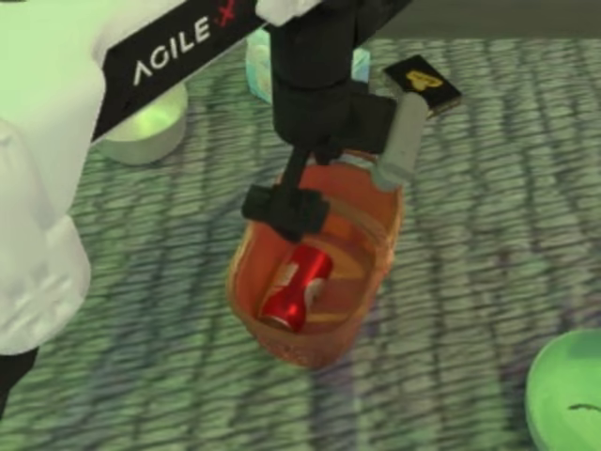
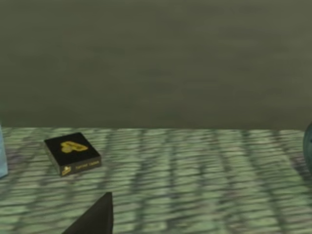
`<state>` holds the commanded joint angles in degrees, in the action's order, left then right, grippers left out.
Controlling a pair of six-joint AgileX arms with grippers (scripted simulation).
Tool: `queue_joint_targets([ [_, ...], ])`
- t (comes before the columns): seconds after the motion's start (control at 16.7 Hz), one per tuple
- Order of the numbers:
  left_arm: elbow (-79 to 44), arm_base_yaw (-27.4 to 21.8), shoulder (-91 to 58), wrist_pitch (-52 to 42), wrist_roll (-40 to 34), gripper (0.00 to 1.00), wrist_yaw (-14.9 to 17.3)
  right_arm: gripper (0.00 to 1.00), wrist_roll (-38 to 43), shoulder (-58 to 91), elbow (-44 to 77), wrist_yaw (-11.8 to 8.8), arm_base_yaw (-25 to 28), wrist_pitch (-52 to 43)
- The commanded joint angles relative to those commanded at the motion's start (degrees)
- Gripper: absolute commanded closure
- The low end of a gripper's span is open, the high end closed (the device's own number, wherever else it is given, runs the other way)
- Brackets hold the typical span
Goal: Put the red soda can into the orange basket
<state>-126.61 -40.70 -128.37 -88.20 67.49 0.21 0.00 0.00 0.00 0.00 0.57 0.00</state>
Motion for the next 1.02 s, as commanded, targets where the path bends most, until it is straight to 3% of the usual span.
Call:
queue_joint_targets([
  [0.54,5.5,-0.1,0.9,4.5,0.0,0.00,0.0,0.00,0.0,0.0,0.0,0.0,0.0,0.0],
  [1.02,5.5,-0.1,0.9,4.5,0.0,0.60,0.0,0.00,0.0,0.0,0.0,0.0,0.0,0.0],
])
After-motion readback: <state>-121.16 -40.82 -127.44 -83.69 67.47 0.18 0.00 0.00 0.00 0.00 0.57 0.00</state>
